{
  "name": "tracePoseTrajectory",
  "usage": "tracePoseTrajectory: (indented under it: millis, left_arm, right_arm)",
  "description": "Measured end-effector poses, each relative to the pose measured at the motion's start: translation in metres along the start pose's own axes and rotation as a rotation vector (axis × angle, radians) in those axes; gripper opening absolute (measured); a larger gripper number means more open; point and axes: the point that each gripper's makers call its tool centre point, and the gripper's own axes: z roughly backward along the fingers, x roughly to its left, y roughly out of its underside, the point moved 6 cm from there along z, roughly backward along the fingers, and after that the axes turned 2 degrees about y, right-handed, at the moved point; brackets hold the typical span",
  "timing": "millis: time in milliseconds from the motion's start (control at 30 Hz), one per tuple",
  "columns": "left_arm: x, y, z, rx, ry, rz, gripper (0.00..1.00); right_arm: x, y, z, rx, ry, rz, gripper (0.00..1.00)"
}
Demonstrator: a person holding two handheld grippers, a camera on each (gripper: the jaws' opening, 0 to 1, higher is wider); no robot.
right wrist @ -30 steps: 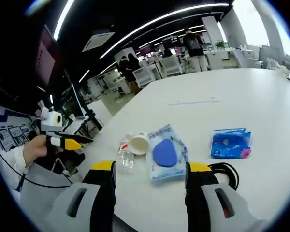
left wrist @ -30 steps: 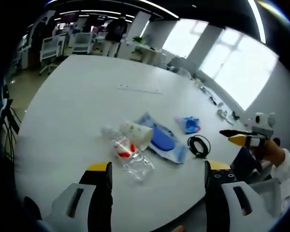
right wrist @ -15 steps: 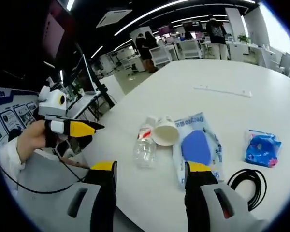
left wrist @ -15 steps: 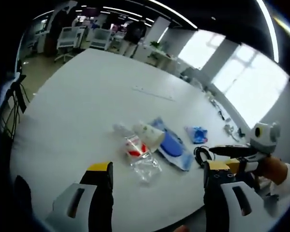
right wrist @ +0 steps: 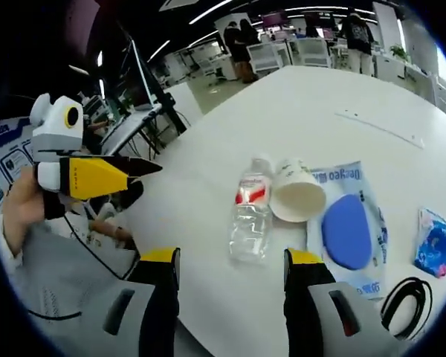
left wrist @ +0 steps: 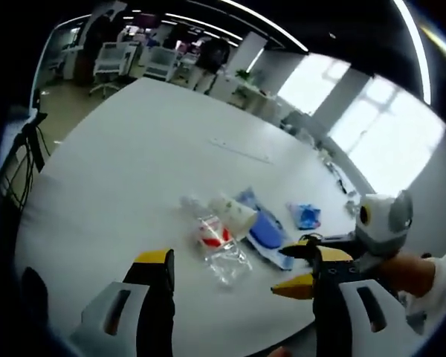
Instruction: Arrange the tabletop items into an orderly group along one side of the table until the central work area is clear of visible clutter.
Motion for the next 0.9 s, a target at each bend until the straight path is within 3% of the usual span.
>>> tracePoseTrajectory:
  millis: [100, 300, 533, 600, 900]
  left_arm:
    - [0.003, 0.000, 0.001, -0.003, -0.007, 0.012, 0.72]
    - [0.003, -0.001, 0.001, -0.009, 0.002, 0.030, 0.72]
    - [0.006, -0.002, 0.002, -0.019, -0.001, 0.044, 0.72]
    - [0.006, -0.002, 0.001, -0.016, 0.006, 0.052, 0.71]
    - [0.007, 0.000, -0.002, -0.007, 0.023, 0.074, 0.71]
  right_arm:
    - [0.005, -0.001, -0.015, 0.037, 0.000, -0.003, 0.53]
    - [-0.006, -0.007, -0.049, 0.097, 0.045, -0.011, 0.55]
    - [-0.006, -0.013, -0.064, 0.120, 0.057, -0.012, 0.56]
    - [-0.007, -0.007, -0.063, 0.141, 0.056, -0.032, 0.57]
    - [-0.011, -0.014, -0.075, 0.127, 0.114, -0.011, 0.58]
